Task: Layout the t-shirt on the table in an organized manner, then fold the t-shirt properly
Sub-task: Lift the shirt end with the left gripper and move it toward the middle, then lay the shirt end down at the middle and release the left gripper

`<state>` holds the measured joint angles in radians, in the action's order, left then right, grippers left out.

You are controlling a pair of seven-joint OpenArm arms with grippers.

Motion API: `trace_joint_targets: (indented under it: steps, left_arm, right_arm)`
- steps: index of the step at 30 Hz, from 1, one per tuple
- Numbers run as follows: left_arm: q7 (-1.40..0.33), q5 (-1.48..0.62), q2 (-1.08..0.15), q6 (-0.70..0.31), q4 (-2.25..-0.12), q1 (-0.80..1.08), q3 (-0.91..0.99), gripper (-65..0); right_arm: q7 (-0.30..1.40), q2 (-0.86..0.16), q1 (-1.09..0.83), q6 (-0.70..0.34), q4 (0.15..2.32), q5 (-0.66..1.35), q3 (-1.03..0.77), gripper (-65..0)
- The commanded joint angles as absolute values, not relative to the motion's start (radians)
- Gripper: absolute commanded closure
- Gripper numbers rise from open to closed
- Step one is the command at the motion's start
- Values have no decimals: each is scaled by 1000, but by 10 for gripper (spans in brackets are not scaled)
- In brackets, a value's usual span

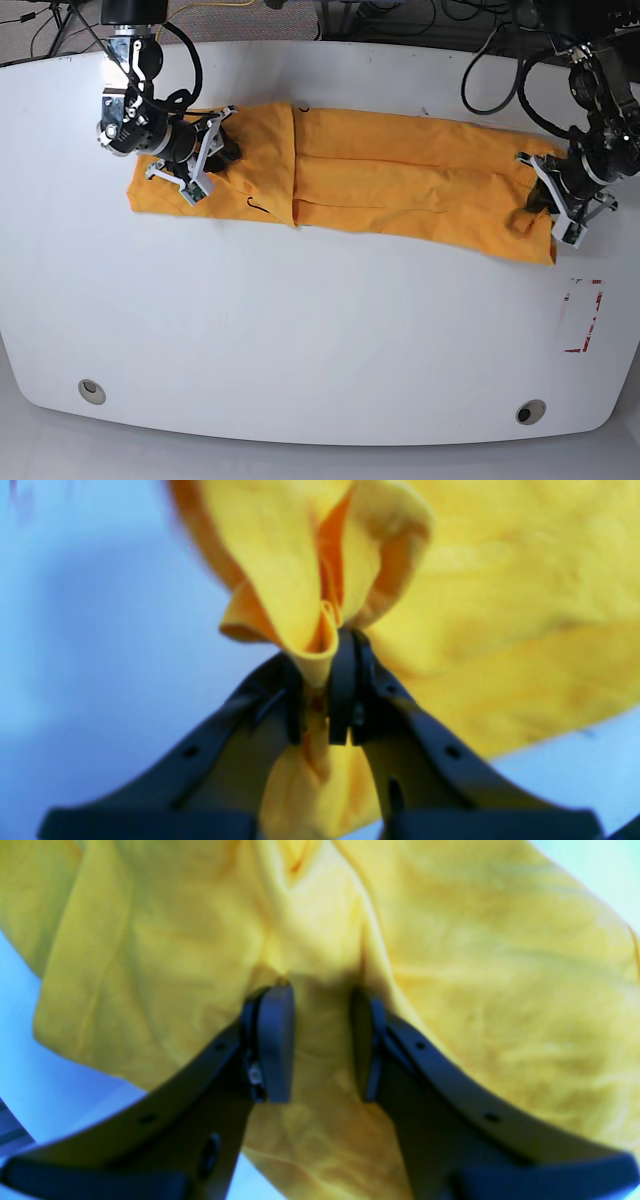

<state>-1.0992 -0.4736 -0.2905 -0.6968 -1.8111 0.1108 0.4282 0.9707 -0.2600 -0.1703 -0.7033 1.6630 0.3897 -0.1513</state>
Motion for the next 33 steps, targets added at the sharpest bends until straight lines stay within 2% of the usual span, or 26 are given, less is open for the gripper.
trace_joint_targets:
  steps: [1, 10, 13, 21, 33]
  left_arm:
    - [-1078, -493, -303, -698, -1908, 140, 390, 0]
    - [-1098, -498, -295, -698, -1982, 159, 173, 0]
    - [-1107, -496, -242, -698, -1980, 131, 124, 0]
    - [-1109, -492, -122, -698, -1975, 70, 53, 0]
    - [-1162, -432, -28, -698, -1962, 21, 13, 0]
  right_arm:
    - [1000, -271, -173, -698, 1670, 367, -156, -195]
    - [1000, -271, -173, -698, 1670, 367, -156, -195]
    - [1000, -271, -173, -698, 1670, 367, -156, -195]
    - [1000, -266, -173, -698, 1670, 367, -156, -195]
    - [1000, -266, -173, -698, 1672, 367, -156, -195]
